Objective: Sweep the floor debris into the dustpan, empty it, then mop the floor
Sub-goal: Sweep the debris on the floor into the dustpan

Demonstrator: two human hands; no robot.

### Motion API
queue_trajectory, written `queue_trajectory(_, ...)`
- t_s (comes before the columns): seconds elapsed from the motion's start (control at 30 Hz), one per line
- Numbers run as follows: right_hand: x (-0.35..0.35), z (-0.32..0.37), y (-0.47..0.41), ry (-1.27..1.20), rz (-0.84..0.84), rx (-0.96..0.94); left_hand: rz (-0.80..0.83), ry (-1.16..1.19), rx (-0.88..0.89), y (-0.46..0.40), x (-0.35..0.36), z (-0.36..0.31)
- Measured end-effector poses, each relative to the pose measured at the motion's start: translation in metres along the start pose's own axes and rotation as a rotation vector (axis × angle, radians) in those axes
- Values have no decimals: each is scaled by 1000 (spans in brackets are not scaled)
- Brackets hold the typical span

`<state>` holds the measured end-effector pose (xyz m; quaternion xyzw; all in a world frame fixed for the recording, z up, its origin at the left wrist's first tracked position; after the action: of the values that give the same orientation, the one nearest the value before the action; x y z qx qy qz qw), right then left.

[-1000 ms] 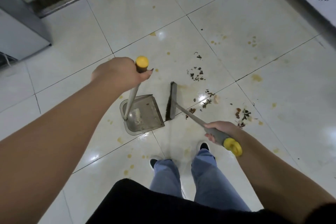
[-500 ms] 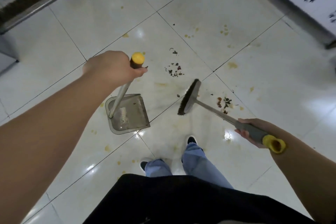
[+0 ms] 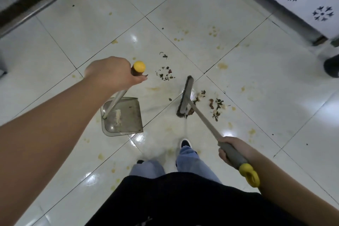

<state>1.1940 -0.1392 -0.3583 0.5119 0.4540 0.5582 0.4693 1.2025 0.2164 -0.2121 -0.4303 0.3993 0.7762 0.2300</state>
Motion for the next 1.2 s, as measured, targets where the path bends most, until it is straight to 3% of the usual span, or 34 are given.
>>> queue_trajectory(0.2, 73, -18, -22, -287, 215, 112, 22, 50, -5, 0, 1, 19)
queue_trajectory(0.47, 147, -6, -46, -593, 207, 38, -6, 86, 37, -11, 11, 66)
queue_trajectory(0.9, 199, -46, -14, -231, 177, 194, -23, 169, 94, -28, 20, 106)
queue_trajectory(1.2, 205, 15, -63, -7, 70, 208, 41, 134, 56, -29, 15, 90)
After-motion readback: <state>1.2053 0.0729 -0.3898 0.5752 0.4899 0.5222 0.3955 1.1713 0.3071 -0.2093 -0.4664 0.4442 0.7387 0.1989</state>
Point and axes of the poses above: each hand's wrist, its own y-axis away from the middle knuckle, its own x-axis out of the palm, z = x × y, the point moved 4 cm from there along -y, towards the middle knuckle, and after that the axes turned 9 degrees about -y, right-handed, at the moved point
